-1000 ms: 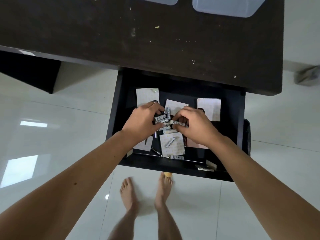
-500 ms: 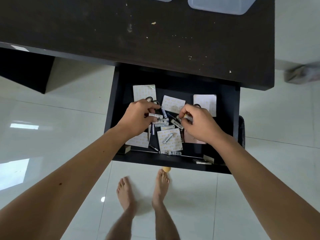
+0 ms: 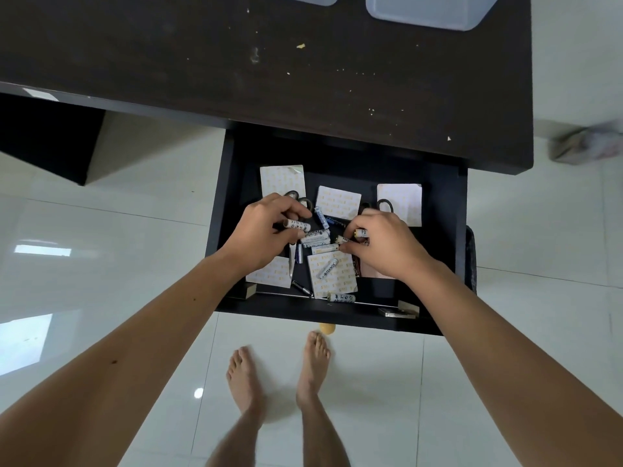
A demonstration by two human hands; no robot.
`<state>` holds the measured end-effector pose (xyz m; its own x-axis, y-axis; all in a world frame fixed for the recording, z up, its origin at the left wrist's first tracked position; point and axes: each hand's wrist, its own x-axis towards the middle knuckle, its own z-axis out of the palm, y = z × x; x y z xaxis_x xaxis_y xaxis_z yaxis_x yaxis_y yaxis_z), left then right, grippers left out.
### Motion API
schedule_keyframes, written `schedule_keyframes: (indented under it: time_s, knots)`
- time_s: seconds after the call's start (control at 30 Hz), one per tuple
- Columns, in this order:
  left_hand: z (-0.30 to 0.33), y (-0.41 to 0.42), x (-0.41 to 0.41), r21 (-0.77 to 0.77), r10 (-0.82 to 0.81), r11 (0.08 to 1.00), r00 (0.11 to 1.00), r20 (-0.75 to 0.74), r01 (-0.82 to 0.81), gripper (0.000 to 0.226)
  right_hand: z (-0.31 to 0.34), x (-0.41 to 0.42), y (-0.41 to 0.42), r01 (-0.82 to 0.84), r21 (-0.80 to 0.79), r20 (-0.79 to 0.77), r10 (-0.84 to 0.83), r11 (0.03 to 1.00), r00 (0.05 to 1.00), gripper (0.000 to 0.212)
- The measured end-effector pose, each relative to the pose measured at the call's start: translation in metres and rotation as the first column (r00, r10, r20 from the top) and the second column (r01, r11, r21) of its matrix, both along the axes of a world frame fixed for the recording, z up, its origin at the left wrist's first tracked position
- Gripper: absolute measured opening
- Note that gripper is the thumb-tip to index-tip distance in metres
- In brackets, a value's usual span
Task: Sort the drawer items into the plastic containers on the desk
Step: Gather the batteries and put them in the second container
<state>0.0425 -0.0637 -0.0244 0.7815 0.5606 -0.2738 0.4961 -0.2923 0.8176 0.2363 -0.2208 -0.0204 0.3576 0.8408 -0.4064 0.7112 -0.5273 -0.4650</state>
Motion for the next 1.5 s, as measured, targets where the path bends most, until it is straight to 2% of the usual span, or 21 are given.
schedule_keyframes:
  time_s: [0.13, 0.23, 0.33, 0.4, 0.57, 0.63, 0.7, 0.83, 0.97, 1.07, 1.13, 1.23, 1.37, 1.47, 1.5]
  knots:
    - [0.001, -0.001, 0.0, 0.025, -0.004, 1.0, 1.0, 0.015, 0.004, 0.018, 0.012, 0.004, -0.007, 0.07, 0.045, -0.129, -0.063, 0.997, 0.99, 0.019]
    - [0.002, -0.001, 0.001, -0.06, 0.049, 0.997, 0.999, 0.019, -0.048, 0.013, 0.017, 0.007, -0.013, 0.091, 0.047, -0.197, -0.08, 0.995, 0.977, 0.017]
    - [0.002, 0.0, 0.003, -0.106, 0.076, 0.992, 0.997, 0.014, -0.075, 0.015, 0.023, 0.01, -0.017, 0.065, 0.055, -0.248, -0.05, 0.996, 0.968, 0.032]
    - [0.001, 0.0, 0.004, -0.104, 0.073, 0.992, 0.997, 0.017, -0.071, 0.011, 0.024, 0.011, -0.019, 0.102, 0.051, -0.261, -0.085, 0.994, 0.962, 0.029]
    - [0.002, -0.001, 0.006, -0.089, 0.004, 0.996, 0.999, 0.052, 0.001, 0.015, 0.014, 0.012, -0.022, 0.237, 0.077, -0.218, -0.216, 0.968, 0.952, 0.008]
    - [0.002, -0.001, 0.007, -0.02, -0.074, 0.997, 0.995, 0.059, 0.076, 0.031, 0.01, 0.01, -0.021, 0.238, 0.077, -0.192, -0.22, 0.968, 0.957, 0.008]
    - [0.0, -0.001, 0.008, 0.039, -0.134, 0.99, 0.99, 0.046, 0.132, 0.039, 0.006, 0.009, -0.02, 0.245, 0.075, -0.14, -0.233, 0.967, 0.962, 0.006]
    - [-0.004, -0.006, 0.008, 0.152, -0.194, 0.969, 0.981, -0.009, 0.193, 0.024, -0.001, 0.008, -0.015, 0.222, 0.051, -0.001, -0.222, 0.974, 0.975, 0.02]
    - [-0.01, -0.009, 0.012, 0.275, -0.261, 0.918, 0.958, -0.121, 0.285, 0.038, -0.004, 0.006, -0.013, 0.204, 0.05, 0.022, -0.206, 0.978, 0.978, 0.019]
    - [-0.013, -0.008, 0.015, 0.348, -0.28, 0.883, 0.948, -0.149, 0.316, 0.037, -0.006, 0.004, -0.014, 0.164, 0.03, 0.065, -0.166, 0.986, 0.984, 0.018]
    - [-0.014, -0.009, 0.016, 0.392, -0.282, 0.864, 0.949, -0.14, 0.315, 0.03, -0.004, 0.004, -0.017, 0.165, 0.048, 0.02, -0.166, 0.985, 0.986, 0.014]
    - [-0.013, -0.01, 0.016, 0.421, -0.316, 0.843, 0.942, -0.116, 0.335, 0.021, 0.004, 0.005, -0.022, 0.292, 0.112, -0.192, -0.268, 0.95, 0.944, 0.014]
    - [-0.01, -0.009, 0.016, 0.39, -0.318, 0.861, 0.944, -0.092, 0.328, 0.023, 0.01, 0.01, -0.026, 0.368, 0.082, -0.327, -0.324, 0.926, 0.888, 0.013]
    - [-0.009, -0.01, 0.017, 0.354, -0.284, 0.891, 0.957, -0.055, 0.285, 0.037, 0.011, 0.013, -0.026, 0.35, 0.051, -0.392, -0.303, 0.936, 0.869, 0.036]
    - [-0.008, -0.01, 0.017, 0.333, -0.271, 0.904, 0.962, -0.038, 0.267, 0.04, 0.012, 0.013, -0.026, 0.35, 0.042, -0.401, -0.305, 0.936, 0.864, 0.036]
